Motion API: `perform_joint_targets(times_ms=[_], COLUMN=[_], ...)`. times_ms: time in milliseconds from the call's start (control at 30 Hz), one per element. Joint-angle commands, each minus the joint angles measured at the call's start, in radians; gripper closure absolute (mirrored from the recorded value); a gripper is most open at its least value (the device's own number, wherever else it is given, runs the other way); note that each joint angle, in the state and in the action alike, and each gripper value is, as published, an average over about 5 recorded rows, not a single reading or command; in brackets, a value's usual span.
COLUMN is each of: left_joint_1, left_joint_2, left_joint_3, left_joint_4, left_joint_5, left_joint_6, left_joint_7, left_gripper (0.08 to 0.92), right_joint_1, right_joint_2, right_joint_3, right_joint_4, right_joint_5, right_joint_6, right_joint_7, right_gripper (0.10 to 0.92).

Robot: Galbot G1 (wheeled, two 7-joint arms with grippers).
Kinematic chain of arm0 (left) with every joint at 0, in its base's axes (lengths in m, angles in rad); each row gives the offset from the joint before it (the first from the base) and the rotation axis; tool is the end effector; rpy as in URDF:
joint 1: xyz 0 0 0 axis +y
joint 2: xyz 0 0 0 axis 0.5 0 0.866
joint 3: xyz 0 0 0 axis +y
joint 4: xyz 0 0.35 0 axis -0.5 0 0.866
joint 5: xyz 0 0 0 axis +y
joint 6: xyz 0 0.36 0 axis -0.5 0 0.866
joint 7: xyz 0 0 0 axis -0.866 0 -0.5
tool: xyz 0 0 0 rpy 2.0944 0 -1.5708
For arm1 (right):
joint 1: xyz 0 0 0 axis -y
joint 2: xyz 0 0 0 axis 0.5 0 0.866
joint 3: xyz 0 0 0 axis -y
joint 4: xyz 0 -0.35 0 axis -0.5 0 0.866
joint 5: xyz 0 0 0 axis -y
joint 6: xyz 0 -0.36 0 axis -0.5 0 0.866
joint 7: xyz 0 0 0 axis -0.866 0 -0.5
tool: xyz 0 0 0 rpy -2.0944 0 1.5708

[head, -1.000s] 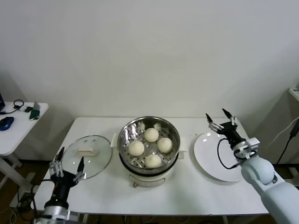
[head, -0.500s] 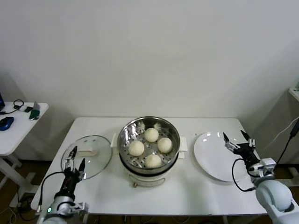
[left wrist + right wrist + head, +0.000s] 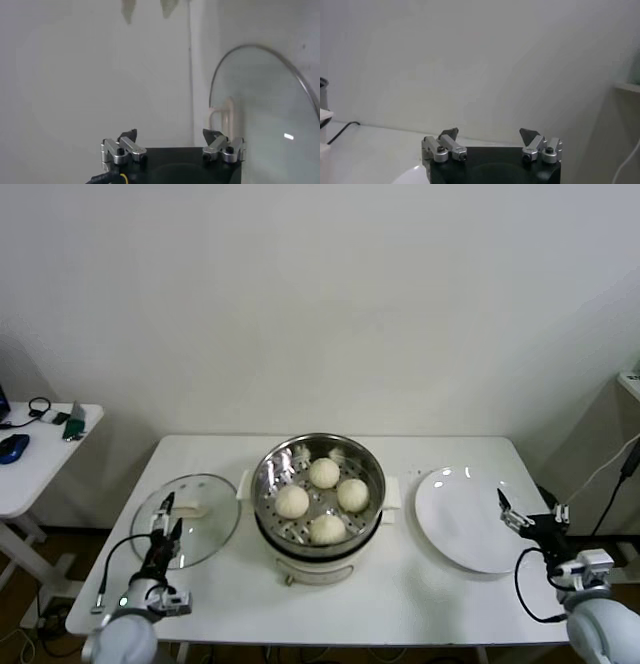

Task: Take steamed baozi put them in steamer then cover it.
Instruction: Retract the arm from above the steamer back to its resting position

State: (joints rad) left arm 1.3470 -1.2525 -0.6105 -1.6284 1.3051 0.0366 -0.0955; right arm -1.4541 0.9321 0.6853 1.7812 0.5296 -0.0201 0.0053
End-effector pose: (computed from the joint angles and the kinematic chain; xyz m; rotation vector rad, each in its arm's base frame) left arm 0.2526 0.1327 -0.3952 -0.0341 -2.0359 -2.1903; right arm 0.2451 -0.2093 -0.3091 0.0008 -2.9737 0.1894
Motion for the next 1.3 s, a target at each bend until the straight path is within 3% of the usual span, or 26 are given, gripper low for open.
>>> perform_joint_targets(times_ms=[33, 967, 1067, 1300], left_joint_1=[-0.159, -0.294, -0.299, -0.298], left_joint_2=[0.021, 0.020, 0.019, 0.019], left_joint_3=[0.024, 0.076, 0.081, 0.080], left_joint_4=[0.227, 0.351, 0.360, 0.366], left_joint_5=[0.019, -0.004, -0.010, -0.010], left_joint_6=[-0.010, -0.010, -0.013, -0.015], left_joint_7=[-0.011, -0.024, -0.021, -0.016], left_gripper=[0.177, 0.178, 0.218, 0.415], right_joint_1=[-0.040, -0.004, -0.004, -0.005], right_joint_2=[0.014, 0.031, 0.036, 0.044], right_joint_3=[0.038, 0.011, 0.012, 0.015], right_joint_4=[0.007, -0.045, -0.048, -0.050], right_joint_5=[-0.027, -0.114, -0.123, -0.136], right_joint_6=[-0.002, 0.030, 0.035, 0.042], right_joint_7=[-0.005, -0.038, -0.044, -0.054], right_gripper=[0.203, 0.203, 0.203, 0.203])
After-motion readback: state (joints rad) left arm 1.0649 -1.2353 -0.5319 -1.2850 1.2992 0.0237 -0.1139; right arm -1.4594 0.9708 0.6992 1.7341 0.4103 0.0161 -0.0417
